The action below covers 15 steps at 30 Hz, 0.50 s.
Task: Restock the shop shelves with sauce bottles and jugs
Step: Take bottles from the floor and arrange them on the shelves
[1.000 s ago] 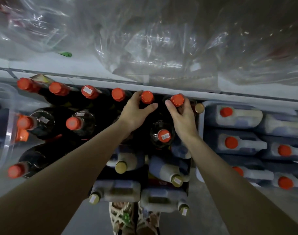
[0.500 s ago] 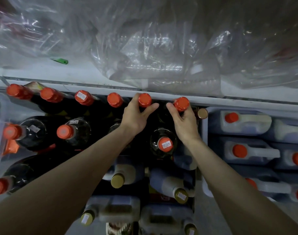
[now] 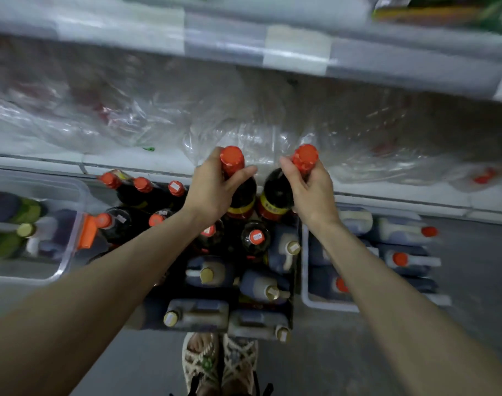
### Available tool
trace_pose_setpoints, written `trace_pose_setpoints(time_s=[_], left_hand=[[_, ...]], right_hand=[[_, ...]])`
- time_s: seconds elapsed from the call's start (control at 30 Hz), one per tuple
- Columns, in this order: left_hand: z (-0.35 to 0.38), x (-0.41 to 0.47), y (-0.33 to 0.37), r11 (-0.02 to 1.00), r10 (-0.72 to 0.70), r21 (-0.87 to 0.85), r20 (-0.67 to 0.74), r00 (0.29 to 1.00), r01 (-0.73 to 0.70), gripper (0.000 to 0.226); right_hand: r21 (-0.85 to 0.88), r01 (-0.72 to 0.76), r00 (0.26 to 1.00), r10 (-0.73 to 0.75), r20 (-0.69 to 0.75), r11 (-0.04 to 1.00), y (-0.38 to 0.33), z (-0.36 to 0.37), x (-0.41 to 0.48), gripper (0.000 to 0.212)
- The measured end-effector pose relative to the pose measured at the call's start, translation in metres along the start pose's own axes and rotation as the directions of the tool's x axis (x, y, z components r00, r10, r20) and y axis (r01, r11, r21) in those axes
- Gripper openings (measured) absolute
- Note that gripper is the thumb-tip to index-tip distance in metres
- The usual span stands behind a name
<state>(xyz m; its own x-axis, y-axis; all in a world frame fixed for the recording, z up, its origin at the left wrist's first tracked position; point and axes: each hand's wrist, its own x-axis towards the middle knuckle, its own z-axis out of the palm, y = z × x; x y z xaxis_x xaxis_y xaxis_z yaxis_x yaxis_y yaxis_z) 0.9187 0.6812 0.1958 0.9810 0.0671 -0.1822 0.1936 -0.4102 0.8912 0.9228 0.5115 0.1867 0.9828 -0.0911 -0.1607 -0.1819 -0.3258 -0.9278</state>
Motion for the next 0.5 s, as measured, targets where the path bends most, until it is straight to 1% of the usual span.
trace_pose_setpoints(time_s=[0.13, 0.23, 0.3, 0.4, 0.43, 0.5], left_hand=[[-0.058, -0.025, 0.106, 0.994, 0.110, -0.004, -0.137, 0.984, -0.112, 0.028], [-0.110, -0.044, 0.206, 0.973, 0.225, -0.011, -0.190, 0.956, -0.231, 0.025], [-0.149, -0.060, 0.273, 0.951, 0.286, -0.050, -0.225, 0.931, -0.304, 0.024], [-0.206, -0.082, 0.371, 0.897, 0.393, -0.087, -0.295, 0.871, -0.434, 0.025], [-0.225, -0.090, 0.401, 0.877, 0.424, -0.095, -0.312, 0.851, -0.471, 0.026], [-0.260, -0.109, 0.459, 0.837, 0.490, -0.068, -0.351, 0.798, -0.543, 0.028]], right_hand=[[0.008, 0.107, 0.994, -0.107, -0.029, 0.994, -0.123, -0.039, -0.020, 0.024], [0.012, 0.193, 0.981, -0.192, -0.032, 0.981, -0.231, -0.069, -0.035, 0.038], [0.010, 0.259, 0.966, -0.259, -0.026, 0.966, -0.304, -0.088, -0.047, 0.043], [0.047, 0.374, 0.927, -0.373, -0.024, 0.926, -0.414, -0.113, -0.064, 0.057], [0.065, 0.415, 0.910, -0.415, -0.025, 0.907, -0.450, -0.121, -0.072, 0.058], [0.114, 0.498, 0.867, -0.497, -0.039, 0.860, -0.518, -0.134, -0.090, 0.051]])
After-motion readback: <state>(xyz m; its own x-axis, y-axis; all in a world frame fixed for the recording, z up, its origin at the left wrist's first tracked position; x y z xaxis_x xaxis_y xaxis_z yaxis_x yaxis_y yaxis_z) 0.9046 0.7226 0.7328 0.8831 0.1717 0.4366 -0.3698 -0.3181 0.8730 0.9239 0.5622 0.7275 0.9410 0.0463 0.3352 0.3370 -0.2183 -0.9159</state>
